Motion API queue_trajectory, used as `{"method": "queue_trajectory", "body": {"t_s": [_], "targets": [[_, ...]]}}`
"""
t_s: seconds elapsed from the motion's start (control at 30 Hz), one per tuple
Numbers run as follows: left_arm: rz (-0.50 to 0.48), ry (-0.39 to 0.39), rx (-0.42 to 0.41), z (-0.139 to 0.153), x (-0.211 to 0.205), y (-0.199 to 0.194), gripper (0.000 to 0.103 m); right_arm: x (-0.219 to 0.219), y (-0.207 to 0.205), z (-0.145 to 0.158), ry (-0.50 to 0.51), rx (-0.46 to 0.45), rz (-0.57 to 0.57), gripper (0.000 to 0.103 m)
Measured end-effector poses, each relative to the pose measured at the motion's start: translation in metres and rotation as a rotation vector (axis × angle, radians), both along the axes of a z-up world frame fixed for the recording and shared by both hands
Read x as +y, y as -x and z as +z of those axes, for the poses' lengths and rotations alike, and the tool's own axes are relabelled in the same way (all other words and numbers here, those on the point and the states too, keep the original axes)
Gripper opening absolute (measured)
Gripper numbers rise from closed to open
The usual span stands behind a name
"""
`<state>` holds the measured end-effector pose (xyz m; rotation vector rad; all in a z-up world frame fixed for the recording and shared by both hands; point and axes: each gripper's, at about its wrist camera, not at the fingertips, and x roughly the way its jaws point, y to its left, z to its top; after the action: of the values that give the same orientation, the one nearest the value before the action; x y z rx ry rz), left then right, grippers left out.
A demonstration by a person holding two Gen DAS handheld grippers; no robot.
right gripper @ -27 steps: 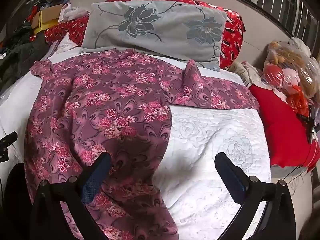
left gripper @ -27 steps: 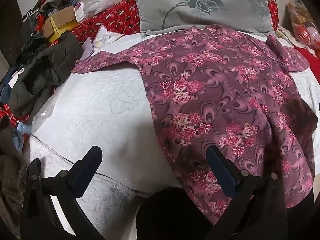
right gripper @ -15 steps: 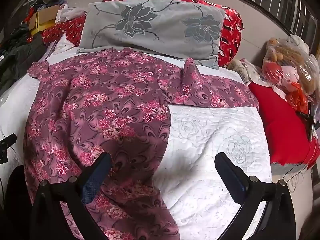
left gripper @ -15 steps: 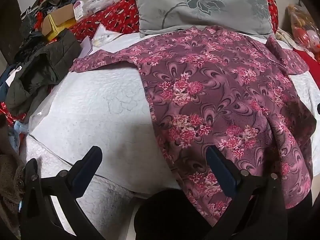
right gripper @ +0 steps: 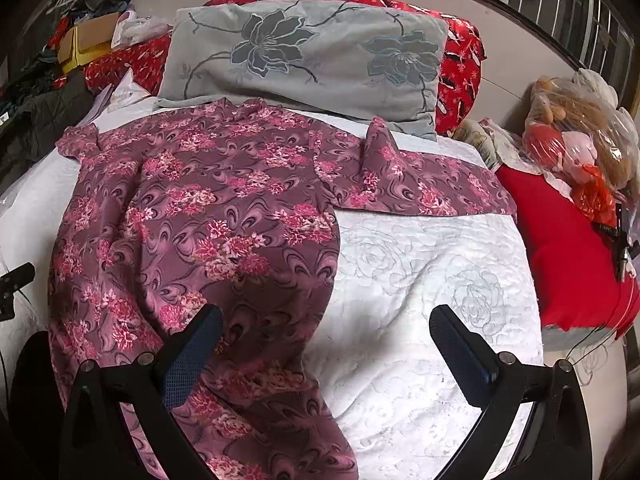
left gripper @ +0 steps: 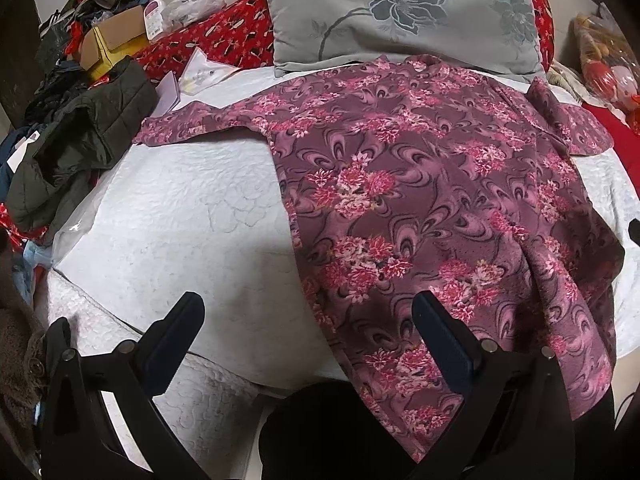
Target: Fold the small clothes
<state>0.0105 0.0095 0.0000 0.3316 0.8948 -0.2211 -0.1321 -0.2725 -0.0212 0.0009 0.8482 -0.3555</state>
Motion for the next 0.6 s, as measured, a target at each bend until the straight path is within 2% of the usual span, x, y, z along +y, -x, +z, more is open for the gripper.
{"method": "queue_trajectory", "body": {"t_s": [0.6], "targets": [[-0.007, 0.003, 0.015, 0.002, -0.005, 0.008, 0.103, -0.025, 0.031, -0.005, -0.063, -0.018, -0.046, 0.103]]}}
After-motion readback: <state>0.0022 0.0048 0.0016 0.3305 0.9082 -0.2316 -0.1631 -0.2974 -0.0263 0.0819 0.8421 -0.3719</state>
